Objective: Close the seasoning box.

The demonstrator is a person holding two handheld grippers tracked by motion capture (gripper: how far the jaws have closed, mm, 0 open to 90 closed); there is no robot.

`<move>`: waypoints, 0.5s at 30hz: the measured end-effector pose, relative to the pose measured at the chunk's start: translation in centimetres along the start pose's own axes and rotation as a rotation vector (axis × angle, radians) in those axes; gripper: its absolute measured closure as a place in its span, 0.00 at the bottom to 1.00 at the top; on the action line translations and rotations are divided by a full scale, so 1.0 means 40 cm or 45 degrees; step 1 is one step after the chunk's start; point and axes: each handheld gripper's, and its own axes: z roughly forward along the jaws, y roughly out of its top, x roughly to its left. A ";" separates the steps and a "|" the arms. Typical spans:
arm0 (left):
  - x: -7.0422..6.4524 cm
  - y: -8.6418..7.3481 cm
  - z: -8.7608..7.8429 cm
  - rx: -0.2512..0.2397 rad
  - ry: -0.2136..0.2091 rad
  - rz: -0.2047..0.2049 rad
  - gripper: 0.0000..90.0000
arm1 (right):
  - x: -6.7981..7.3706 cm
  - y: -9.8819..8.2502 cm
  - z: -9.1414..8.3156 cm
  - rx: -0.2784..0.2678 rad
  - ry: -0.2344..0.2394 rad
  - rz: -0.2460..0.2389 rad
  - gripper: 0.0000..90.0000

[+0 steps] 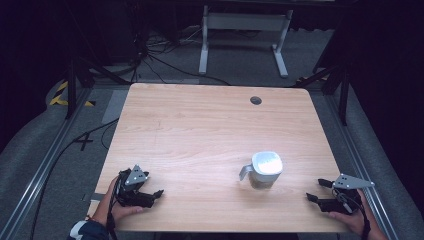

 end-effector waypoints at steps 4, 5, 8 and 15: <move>0.000 0.000 0.000 0.002 0.000 -0.001 0.17 | -0.001 0.000 0.000 -0.001 0.004 -0.002 0.26; 0.000 0.000 0.000 0.003 0.001 -0.002 0.17 | -0.001 0.000 0.000 0.000 0.006 -0.002 0.26; -0.001 0.000 0.000 0.002 0.003 -0.005 0.17 | -0.001 0.000 0.000 -0.001 0.006 -0.003 0.26; -0.002 0.000 0.000 0.001 0.008 -0.009 0.17 | -0.001 0.000 0.000 0.000 0.007 -0.002 0.26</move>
